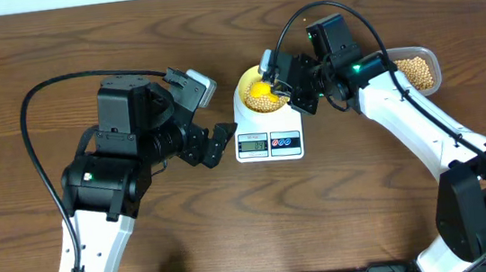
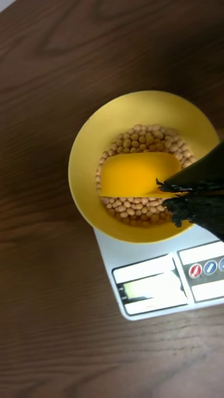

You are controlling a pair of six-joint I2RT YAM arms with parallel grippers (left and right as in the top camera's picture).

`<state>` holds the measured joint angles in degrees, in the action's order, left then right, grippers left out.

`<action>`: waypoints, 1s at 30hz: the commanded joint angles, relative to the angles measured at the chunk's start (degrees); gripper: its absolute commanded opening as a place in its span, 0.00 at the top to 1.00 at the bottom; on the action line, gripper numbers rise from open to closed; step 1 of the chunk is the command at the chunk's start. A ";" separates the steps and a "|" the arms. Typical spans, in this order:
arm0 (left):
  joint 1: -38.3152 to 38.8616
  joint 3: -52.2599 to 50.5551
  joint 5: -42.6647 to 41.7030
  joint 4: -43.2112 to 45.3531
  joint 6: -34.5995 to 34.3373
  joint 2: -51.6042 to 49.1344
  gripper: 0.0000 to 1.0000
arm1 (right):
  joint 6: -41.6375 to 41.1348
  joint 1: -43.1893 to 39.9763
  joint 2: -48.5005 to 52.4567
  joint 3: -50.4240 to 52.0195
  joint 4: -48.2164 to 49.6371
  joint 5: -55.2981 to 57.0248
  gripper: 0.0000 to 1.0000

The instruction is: Scoop item into bowl and weigh 50g on scale

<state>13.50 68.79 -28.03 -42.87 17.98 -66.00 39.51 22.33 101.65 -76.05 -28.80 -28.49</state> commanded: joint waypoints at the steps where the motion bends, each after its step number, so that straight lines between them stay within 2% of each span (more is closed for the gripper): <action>1: -0.31 -0.28 -0.48 0.02 -0.09 -0.22 0.02 | -4.42 0.15 0.68 0.02 0.33 -2.08 0.99; 10: -0.31 -0.28 -0.48 0.02 -0.09 -0.22 0.02 | -13.90 -0.92 0.68 0.02 0.70 -2.49 0.99; 16: -0.31 -0.28 -0.48 0.02 -0.09 -0.22 0.02 | -14.71 -0.92 0.68 0.02 0.70 -6.19 0.99; 30: -0.31 -0.28 -0.48 0.02 -0.09 -0.22 0.02 | -18.27 -0.96 0.68 0.02 0.76 -6.16 0.99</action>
<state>13.50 68.79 -28.03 -42.87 17.98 -66.00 22.68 21.50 101.65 -76.05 -28.12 -33.45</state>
